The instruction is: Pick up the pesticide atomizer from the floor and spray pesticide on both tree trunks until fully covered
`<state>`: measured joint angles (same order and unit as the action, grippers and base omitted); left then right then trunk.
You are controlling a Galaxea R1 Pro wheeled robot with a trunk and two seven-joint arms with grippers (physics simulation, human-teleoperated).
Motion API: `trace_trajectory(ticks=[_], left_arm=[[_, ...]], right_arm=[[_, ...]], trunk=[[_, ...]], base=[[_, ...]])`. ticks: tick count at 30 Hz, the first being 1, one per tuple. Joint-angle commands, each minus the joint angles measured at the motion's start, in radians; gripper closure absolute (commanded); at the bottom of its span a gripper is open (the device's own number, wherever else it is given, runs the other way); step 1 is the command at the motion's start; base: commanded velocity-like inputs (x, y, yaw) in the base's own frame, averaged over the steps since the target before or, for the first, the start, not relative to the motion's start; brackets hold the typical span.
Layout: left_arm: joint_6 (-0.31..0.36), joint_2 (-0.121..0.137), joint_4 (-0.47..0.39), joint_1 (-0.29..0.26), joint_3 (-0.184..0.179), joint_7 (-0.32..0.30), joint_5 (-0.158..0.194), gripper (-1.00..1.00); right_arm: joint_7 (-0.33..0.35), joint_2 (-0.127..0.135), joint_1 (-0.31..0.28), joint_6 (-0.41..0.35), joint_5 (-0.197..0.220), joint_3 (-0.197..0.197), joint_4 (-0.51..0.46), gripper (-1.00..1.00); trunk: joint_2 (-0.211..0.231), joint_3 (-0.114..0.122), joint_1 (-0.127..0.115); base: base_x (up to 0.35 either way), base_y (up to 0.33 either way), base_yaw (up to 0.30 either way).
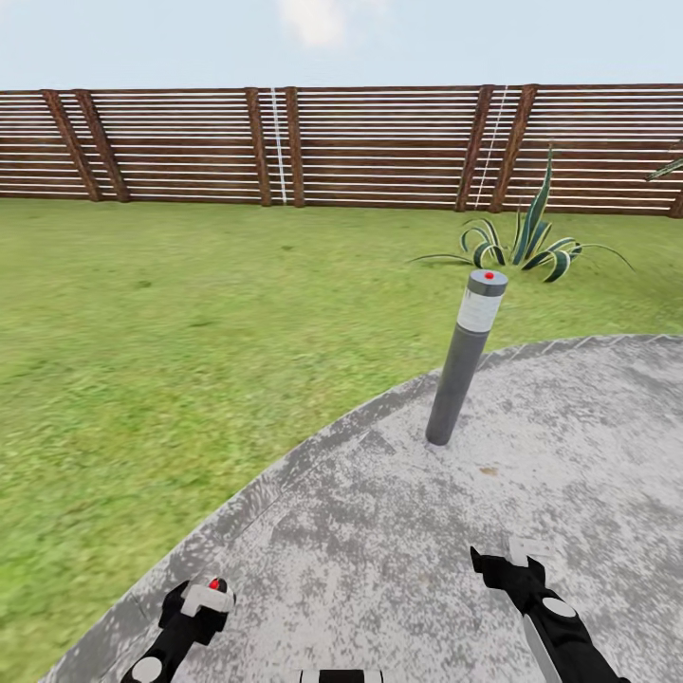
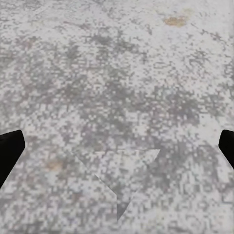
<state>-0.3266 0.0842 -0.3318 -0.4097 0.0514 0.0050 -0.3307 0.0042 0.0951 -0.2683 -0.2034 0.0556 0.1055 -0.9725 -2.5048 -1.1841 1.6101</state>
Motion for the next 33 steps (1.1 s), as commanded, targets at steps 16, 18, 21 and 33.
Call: trace_trajectory(ticks=[16,18,21,33], left_arm=[[-0.017,-0.004,-0.004,-0.006,0.009,0.001,-0.005,-1.00],[-0.017,-0.004,-0.006,-0.007,0.009,0.001,-0.005,-1.00],[-0.018,-0.003,-0.033,-0.006,0.009,0.001,-0.004,-1.00],[-0.035,-0.014,-0.084,-0.007,0.009,-0.007,0.065,-1.00]], right_arm=[[0.000,0.000,0.000,-0.005,0.006,0.002,0.000,-1.00],[0.000,0.000,0.000,-0.005,0.006,0.002,0.000,-1.00],[0.000,0.000,0.000,-0.005,0.006,0.002,0.000,-1.00],[-0.001,-0.007,0.000,-0.005,-0.002,0.002,0.001,-1.00]], trunk=[[-0.003,-0.065,0.005],[-0.004,-0.075,0.006],[-0.004,-0.092,0.007],[-0.005,-0.111,0.009]], base=[[0.000,0.000,0.000],[0.000,0.000,0.000],[0.000,0.000,0.000],[0.000,0.000,0.000]])
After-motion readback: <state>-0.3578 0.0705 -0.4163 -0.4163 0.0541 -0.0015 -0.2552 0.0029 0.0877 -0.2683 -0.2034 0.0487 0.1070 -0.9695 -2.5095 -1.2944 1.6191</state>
